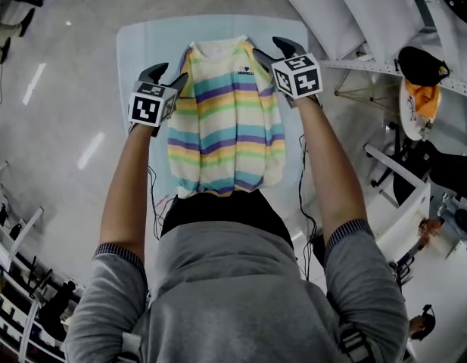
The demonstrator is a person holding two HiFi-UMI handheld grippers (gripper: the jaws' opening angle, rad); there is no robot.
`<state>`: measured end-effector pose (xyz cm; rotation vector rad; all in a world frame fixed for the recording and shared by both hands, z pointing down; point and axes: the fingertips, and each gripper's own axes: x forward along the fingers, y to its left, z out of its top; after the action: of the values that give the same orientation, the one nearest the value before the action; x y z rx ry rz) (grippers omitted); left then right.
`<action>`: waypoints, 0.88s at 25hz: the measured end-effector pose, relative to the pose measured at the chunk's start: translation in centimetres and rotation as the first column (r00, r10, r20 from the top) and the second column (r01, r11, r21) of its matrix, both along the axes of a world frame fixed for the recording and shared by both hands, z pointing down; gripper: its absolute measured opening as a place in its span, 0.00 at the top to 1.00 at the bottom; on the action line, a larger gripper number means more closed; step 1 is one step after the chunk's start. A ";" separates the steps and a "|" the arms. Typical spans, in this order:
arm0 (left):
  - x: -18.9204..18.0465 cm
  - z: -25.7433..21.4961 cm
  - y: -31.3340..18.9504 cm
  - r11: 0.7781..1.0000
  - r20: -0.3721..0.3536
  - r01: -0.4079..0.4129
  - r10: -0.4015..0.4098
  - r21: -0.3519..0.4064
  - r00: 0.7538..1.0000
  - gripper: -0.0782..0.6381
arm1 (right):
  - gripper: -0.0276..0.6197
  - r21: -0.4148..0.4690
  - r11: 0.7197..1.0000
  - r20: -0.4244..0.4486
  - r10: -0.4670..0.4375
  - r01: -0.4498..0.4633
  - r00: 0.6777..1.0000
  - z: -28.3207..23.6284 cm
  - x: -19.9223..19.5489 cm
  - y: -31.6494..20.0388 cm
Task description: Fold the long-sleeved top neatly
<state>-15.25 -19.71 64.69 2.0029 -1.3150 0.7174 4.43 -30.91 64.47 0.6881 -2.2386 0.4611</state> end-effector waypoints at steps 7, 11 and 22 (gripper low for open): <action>1.3 1.5 6.3 0.998 0.007 0.025 -0.025 -0.049 1.000 0.52 | 0.53 -0.065 0.996 0.046 0.070 -0.067 0.996 0.3 3.2 5.2; 1.7 2.9 8.3 0.994 -0.015 0.087 -0.088 -0.066 0.996 0.52 | 0.55 -0.095 0.989 0.034 0.118 -0.114 0.992 2.6 5.0 8.1; 1.4 5.6 8.7 0.984 0.059 0.167 -0.164 -0.057 0.985 0.82 | 0.83 -0.163 0.969 -0.009 0.187 -0.187 0.982 8.1 6.4 10.5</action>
<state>-13.88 -10.97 70.32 1.8118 -1.4539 0.7295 10.79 -20.39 72.58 0.8152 -2.1220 0.7318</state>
